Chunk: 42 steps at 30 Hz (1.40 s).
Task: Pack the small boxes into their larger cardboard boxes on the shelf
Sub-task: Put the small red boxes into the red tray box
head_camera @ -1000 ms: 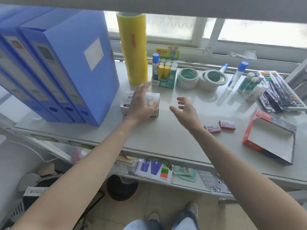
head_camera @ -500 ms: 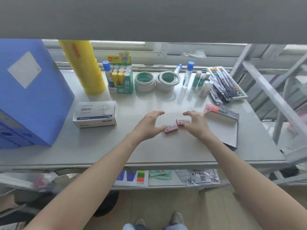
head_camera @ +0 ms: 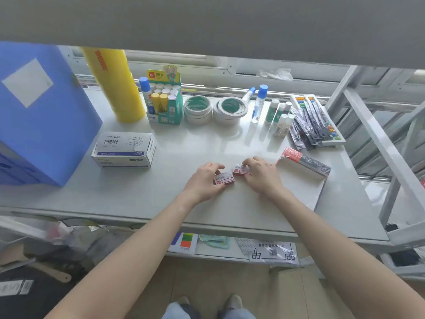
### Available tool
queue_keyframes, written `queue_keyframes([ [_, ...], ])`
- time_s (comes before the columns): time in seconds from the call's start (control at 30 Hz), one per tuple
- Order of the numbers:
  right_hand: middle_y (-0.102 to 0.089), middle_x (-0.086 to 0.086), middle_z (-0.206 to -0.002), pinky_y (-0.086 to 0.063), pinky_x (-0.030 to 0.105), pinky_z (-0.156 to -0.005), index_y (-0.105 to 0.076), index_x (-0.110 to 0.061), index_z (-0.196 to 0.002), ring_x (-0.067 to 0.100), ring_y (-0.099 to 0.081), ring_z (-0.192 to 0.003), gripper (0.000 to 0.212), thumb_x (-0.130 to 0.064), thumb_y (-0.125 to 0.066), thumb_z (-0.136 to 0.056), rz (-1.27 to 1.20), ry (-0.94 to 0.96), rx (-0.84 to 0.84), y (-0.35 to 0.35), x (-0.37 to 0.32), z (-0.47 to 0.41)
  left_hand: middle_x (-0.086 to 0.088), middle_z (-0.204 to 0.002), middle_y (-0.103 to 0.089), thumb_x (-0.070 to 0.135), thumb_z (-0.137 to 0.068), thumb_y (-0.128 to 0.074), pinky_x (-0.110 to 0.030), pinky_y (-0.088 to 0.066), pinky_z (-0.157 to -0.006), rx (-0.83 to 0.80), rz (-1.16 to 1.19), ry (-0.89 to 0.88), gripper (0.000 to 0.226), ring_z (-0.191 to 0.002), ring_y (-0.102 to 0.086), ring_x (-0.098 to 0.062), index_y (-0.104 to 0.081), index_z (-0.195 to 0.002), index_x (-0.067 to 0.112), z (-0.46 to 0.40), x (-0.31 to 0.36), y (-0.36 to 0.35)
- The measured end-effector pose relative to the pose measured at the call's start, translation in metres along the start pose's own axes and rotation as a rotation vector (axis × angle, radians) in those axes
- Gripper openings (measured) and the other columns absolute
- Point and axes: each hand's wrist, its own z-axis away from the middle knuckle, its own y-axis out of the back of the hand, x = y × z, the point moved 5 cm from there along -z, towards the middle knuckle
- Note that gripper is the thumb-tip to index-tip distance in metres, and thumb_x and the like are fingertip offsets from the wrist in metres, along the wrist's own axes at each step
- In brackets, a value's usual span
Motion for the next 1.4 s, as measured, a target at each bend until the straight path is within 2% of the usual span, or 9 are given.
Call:
queue_keyframes([
  [0.17, -0.059, 0.012, -0.108, -0.041, 0.036, -0.088, -0.060, -0.013, -0.113, 0.029, -0.058, -0.105, 0.027, -0.020, -0.057, -0.087, -0.267, 0.041, 0.071, 0.009, 0.000, 0.006, -0.004, -0.110, -0.061, 0.020, -0.080, -0.070, -0.030, -0.047, -0.089, 0.111, 0.107, -0.025, 0.049, -0.099, -0.059, -0.016, -0.053, -0.125, 0.016, 0.011, 0.005, 0.014],
  [0.3, -0.063, 0.012, -0.105, -0.043, 0.028, -0.080, -0.063, -0.012, -0.106, 0.020, -0.061, -0.089, 0.021, -0.020, -0.058, -0.088, -0.547, 0.034, 0.128, 0.022, -0.003, 0.018, 0.005, -0.098, -0.062, 0.027, -0.083, -0.069, -0.014, -0.047, -0.069, 0.144, 0.266, 0.024, 0.039, -0.084, -0.063, -0.011, -0.056, -0.119, 0.021, 0.019, 0.008, 0.025],
  [0.43, -0.066, 0.009, -0.085, -0.044, 0.030, -0.071, -0.065, -0.011, -0.096, 0.018, -0.061, -0.075, 0.020, -0.024, -0.050, -0.093, -0.724, -0.034, 0.176, 0.035, -0.001, 0.024, -0.003, -0.091, -0.072, 0.034, -0.093, -0.054, -0.026, -0.049, -0.074, 0.120, 0.518, 0.106, 0.019, -0.075, -0.071, -0.013, -0.063, -0.101, 0.019, 0.021, 0.008, 0.032],
  [0.6, -0.061, 0.006, -0.064, -0.042, 0.012, -0.051, -0.060, -0.011, -0.088, -0.002, -0.050, -0.043, 0.025, -0.019, -0.039, -0.099, -1.002, -0.044, 0.160, 0.043, 0.000, 0.029, -0.001, -0.083, -0.071, 0.024, -0.101, -0.036, -0.028, -0.049, -0.076, 0.079, 0.681, 0.121, 0.029, -0.057, -0.062, -0.004, -0.064, -0.101, 0.019, 0.022, 0.015, 0.035],
  [0.8, -0.060, 0.006, -0.064, -0.042, 0.014, -0.050, -0.063, -0.001, -0.102, 0.001, -0.049, -0.043, 0.036, -0.024, -0.036, -0.100, -1.090, -0.048, 0.088, 0.041, 0.003, 0.036, -0.004, -0.086, -0.069, 0.033, -0.103, -0.026, -0.028, -0.047, -0.078, 0.006, 0.823, 0.149, 0.040, -0.066, -0.057, -0.012, -0.063, -0.106, 0.020, 0.022, 0.020, 0.031],
  [0.97, -0.059, 0.006, -0.064, -0.043, 0.019, -0.054, -0.064, -0.009, -0.093, 0.003, -0.050, -0.045, 0.036, -0.029, -0.035, -0.100, -1.124, -0.049, 0.071, 0.039, 0.004, 0.040, -0.002, -0.088, -0.069, 0.038, -0.102, -0.028, -0.020, -0.048, -0.072, -0.028, 0.873, 0.134, 0.041, -0.066, -0.058, -0.009, -0.064, -0.108, 0.020, 0.022, 0.025, 0.029],
  [1.1, -0.059, 0.007, -0.065, -0.044, 0.017, -0.053, -0.063, -0.007, -0.095, 0.004, -0.051, -0.045, 0.038, -0.031, -0.034, -0.100, -1.152, -0.059, 0.067, 0.039, 0.004, 0.042, -0.001, -0.091, -0.070, 0.044, -0.100, -0.030, -0.023, -0.048, -0.074, -0.054, 0.882, 0.156, 0.043, -0.070, -0.060, -0.010, -0.064, -0.111, 0.020, 0.022, 0.025, 0.029],
  [1.27, -0.063, 0.007, -0.069, -0.046, 0.018, -0.057, -0.065, -0.004, -0.099, 0.008, -0.054, -0.050, 0.039, -0.032, -0.038, -0.099, -1.190, -0.047, 0.050, 0.041, 0.003, 0.044, 0.000, -0.097, -0.073, 0.031, -0.096, -0.048, -0.027, -0.045, -0.079, 0.025, 0.805, 0.160, 0.027, -0.084, -0.062, -0.011, -0.060, -0.116, 0.018, 0.025, 0.026, 0.033],
  [1.4, -0.067, 0.009, -0.074, -0.048, 0.024, -0.064, -0.064, -0.003, -0.104, 0.009, -0.058, -0.052, 0.038, -0.033, -0.041, -0.098, -1.210, -0.051, 0.035, 0.043, 0.001, 0.045, -0.001, -0.107, -0.073, 0.020, -0.090, -0.058, -0.029, -0.040, -0.079, 0.093, 0.843, 0.216, 0.017, -0.097, -0.064, -0.011, -0.053, -0.106, 0.018, 0.027, 0.027, 0.031],
])
